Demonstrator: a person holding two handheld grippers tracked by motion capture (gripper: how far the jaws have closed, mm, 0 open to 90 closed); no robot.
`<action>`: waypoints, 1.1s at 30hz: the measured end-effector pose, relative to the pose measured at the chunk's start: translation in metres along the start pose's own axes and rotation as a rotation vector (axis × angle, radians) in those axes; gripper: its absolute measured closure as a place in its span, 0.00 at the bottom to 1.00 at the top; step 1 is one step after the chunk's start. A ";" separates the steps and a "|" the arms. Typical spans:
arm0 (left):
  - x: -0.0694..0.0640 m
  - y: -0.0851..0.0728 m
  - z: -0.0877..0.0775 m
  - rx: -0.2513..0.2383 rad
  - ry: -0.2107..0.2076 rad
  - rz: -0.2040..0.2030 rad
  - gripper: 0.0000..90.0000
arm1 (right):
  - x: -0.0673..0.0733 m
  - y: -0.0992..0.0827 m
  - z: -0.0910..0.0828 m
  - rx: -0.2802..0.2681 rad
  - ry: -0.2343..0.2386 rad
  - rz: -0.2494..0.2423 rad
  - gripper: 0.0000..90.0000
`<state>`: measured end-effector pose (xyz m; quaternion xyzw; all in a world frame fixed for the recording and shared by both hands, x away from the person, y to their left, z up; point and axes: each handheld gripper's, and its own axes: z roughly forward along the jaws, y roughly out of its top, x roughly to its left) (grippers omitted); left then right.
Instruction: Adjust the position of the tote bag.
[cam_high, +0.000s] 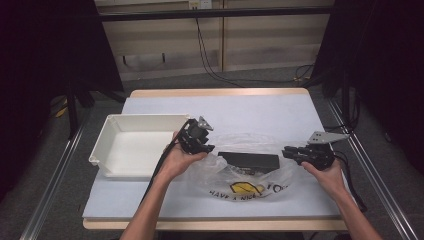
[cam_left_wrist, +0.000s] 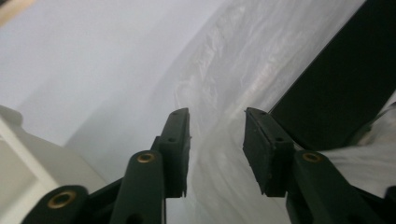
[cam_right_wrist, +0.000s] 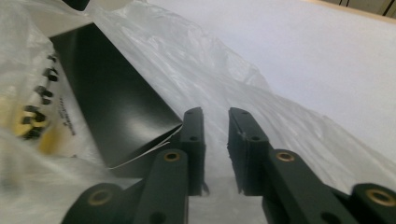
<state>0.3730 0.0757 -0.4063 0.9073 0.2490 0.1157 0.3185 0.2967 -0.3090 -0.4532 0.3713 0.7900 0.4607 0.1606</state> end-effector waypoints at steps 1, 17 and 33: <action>0.000 0.000 -0.004 -0.017 0.002 0.003 0.65 | 0.002 0.000 -0.003 -0.007 0.004 -0.002 0.80; -0.049 -0.002 -0.032 -0.208 -0.117 0.092 0.76 | 0.038 0.008 -0.014 -0.052 0.095 -0.050 0.76; -0.049 -0.059 0.007 -0.028 -0.097 0.055 0.75 | 0.019 -0.013 -0.010 0.032 -0.029 -0.024 0.87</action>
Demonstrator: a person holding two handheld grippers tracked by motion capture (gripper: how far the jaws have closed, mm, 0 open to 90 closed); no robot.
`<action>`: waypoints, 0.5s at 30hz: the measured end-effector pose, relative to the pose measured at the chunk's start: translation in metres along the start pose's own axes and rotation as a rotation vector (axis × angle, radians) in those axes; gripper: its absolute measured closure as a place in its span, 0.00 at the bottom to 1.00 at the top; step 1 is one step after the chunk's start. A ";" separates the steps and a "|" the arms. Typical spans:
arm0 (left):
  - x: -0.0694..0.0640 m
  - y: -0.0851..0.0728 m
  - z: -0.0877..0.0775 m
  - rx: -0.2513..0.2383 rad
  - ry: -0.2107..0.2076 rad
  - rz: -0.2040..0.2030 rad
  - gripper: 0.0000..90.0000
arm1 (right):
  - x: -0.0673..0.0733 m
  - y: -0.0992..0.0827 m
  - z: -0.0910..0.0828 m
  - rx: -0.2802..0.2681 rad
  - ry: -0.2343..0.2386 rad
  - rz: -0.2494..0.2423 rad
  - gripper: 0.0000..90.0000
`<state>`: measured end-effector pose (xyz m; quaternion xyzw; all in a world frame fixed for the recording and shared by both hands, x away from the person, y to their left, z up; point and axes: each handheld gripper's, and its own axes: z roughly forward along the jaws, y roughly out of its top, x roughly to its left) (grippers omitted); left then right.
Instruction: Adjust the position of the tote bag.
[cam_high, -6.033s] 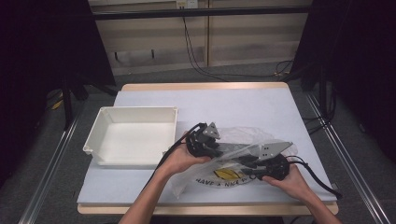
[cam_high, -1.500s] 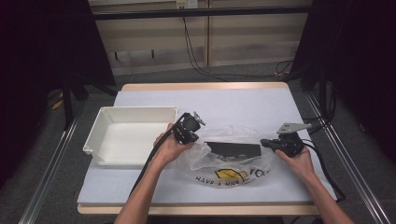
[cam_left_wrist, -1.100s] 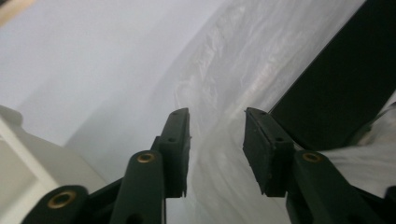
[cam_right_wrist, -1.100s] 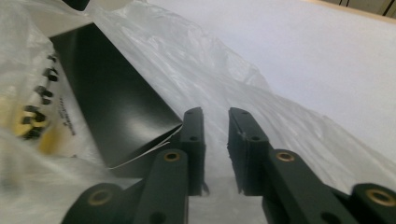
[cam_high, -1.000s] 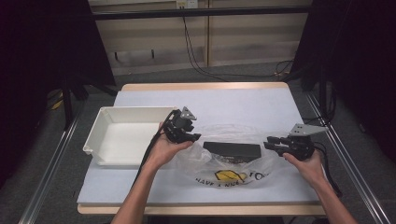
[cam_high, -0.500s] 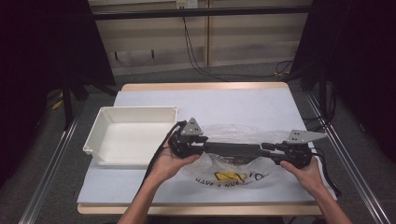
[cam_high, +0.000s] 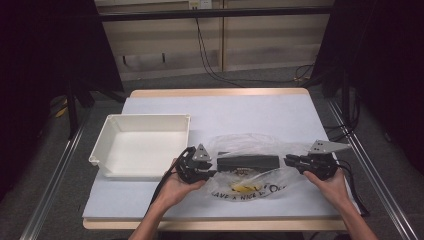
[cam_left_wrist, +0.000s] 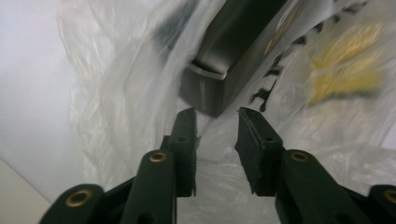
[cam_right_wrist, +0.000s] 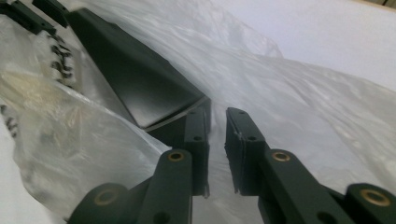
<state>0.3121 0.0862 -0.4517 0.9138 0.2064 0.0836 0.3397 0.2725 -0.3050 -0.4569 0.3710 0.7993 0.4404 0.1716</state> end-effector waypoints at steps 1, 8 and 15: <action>0.001 -0.001 0.001 0.010 0.002 0.008 0.74 | -0.002 -0.001 0.001 0.011 -0.007 -0.001 0.87; -0.003 -0.003 0.010 0.022 0.015 0.017 0.74 | -0.008 -0.012 0.009 0.071 -0.005 0.003 0.87; 0.001 -0.008 0.013 0.082 0.005 0.048 1.00 | -0.010 -0.019 0.015 0.137 -0.016 -0.019 1.00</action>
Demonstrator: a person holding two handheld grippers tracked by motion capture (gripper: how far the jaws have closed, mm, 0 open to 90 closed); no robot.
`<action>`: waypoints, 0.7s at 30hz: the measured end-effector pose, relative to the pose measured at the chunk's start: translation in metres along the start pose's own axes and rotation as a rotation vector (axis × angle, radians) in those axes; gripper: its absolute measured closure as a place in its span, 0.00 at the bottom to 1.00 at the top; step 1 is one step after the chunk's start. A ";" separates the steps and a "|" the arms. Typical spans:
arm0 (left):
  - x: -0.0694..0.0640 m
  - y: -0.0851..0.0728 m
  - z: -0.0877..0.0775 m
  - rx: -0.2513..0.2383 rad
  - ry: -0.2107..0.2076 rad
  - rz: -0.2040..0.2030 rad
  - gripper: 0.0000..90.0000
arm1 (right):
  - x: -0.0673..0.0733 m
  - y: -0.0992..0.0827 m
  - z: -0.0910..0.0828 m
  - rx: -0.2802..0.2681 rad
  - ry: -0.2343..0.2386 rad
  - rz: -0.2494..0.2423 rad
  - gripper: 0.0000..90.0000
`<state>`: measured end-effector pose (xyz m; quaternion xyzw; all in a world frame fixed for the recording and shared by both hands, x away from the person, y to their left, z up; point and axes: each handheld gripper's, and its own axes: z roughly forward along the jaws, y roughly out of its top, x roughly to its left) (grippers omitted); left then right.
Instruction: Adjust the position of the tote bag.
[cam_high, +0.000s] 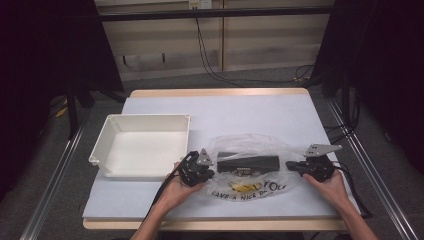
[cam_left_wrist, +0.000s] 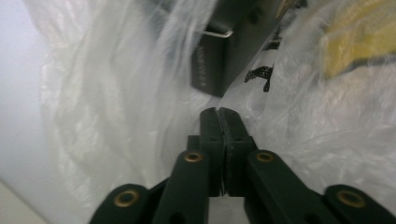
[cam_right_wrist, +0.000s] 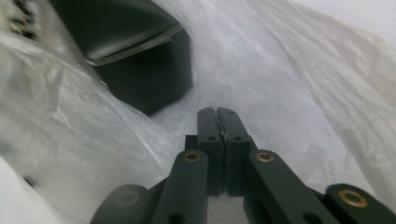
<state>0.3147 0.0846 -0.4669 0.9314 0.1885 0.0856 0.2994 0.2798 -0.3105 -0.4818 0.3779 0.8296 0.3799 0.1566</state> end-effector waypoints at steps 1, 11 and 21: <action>-0.001 -0.001 0.001 -0.024 -0.001 -0.028 1.00 | -0.001 -0.001 0.001 0.012 -0.009 0.002 1.00; 0.002 -0.001 -0.002 -0.007 0.027 -0.032 1.00 | -0.008 -0.004 -0.001 0.021 -0.038 0.015 1.00; -0.010 0.016 -0.024 -0.099 0.003 -0.010 1.00 | 0.010 0.007 -0.016 -0.110 0.066 0.013 0.99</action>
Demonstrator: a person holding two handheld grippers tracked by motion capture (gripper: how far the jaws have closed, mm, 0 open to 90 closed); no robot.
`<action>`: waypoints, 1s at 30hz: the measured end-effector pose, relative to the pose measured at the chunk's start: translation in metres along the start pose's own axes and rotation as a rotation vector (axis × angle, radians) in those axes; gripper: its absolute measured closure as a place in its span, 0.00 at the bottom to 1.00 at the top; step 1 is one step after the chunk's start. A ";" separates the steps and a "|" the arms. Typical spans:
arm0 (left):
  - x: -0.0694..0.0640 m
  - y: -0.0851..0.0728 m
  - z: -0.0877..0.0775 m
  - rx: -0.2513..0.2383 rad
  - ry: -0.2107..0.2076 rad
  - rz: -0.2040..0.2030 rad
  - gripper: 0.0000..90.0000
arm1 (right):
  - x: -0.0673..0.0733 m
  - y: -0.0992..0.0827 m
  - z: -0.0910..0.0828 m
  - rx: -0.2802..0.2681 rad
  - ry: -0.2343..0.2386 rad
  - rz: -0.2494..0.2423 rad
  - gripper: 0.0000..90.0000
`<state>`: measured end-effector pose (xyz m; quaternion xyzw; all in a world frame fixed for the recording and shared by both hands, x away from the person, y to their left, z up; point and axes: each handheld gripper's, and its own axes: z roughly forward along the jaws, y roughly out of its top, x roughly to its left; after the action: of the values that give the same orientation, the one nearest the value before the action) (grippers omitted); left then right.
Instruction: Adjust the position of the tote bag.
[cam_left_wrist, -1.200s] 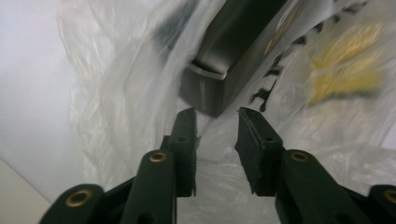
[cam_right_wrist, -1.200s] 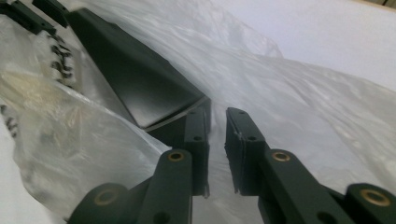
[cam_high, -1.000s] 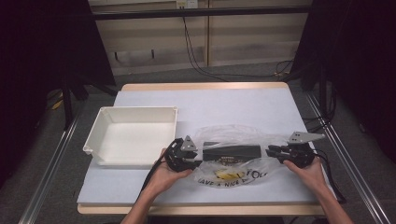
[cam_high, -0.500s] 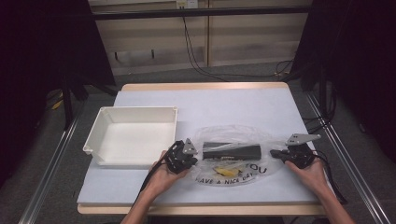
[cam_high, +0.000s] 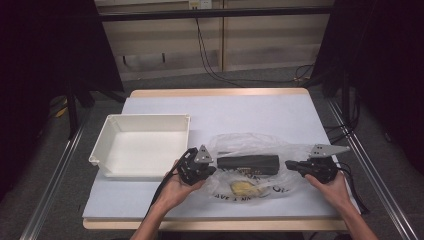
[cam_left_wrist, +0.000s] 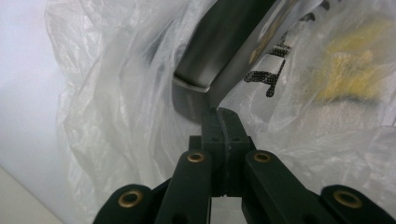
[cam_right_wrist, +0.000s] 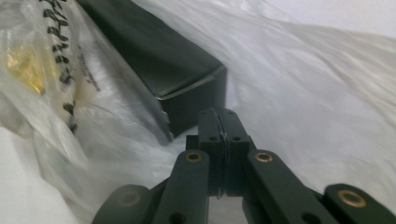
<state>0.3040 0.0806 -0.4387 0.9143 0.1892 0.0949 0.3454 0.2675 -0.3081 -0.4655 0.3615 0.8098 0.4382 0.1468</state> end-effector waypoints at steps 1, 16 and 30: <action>0.000 0.002 -0.003 -0.006 0.006 0.008 1.00 | 0.003 0.001 -0.001 -0.005 0.005 -0.003 0.97; 0.009 0.007 -0.021 -0.128 -0.070 -0.036 0.85 | 0.023 0.015 -0.007 -0.069 0.048 -0.036 0.82; 0.020 0.069 0.009 0.011 -0.130 0.088 1.00 | 0.067 0.042 0.036 -0.034 0.157 -0.112 0.97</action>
<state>0.3440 0.0362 -0.3982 0.9278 0.1268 0.0494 0.3473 0.2598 -0.2239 -0.4467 0.2779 0.8301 0.4699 0.1133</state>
